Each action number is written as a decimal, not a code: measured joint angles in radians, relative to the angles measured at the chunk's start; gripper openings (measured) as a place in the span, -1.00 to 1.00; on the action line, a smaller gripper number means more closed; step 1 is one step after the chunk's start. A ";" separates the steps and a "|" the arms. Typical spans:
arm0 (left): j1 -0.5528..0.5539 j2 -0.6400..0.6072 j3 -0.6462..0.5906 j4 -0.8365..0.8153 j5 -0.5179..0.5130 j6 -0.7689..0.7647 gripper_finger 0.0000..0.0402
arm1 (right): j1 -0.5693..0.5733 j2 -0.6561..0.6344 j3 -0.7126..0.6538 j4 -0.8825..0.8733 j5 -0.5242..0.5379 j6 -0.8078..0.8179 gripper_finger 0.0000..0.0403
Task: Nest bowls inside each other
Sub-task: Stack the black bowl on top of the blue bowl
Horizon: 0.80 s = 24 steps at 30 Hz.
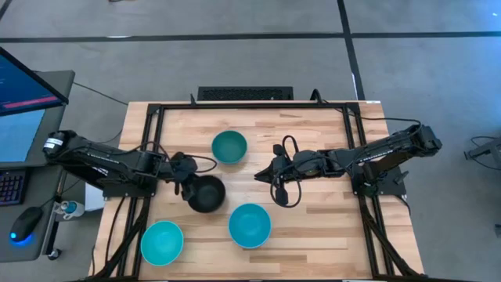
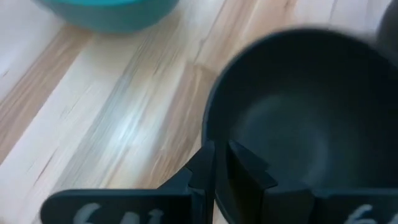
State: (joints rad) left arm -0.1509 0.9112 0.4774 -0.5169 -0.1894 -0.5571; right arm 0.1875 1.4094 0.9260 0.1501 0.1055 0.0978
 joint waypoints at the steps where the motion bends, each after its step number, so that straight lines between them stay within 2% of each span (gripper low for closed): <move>1: 0.000 0.000 0.000 -0.015 0.000 0.000 -0.85 | 0.000 0.000 0.000 0.000 0.000 0.000 -0.71; 13: 0.000 -0.010 0.000 -0.024 0.022 -0.013 -0.85 | 0.000 0.000 0.000 0.000 0.000 0.009 -0.71; 24: 0.000 -0.077 0.000 -0.017 -0.029 -0.025 -0.85 | 0.000 0.000 0.000 -0.007 0.000 0.009 -0.71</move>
State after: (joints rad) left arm -0.1505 0.8338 0.4774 -0.5335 -0.2184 -0.5817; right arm 0.1875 1.4094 0.9260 0.1429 0.1055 0.1067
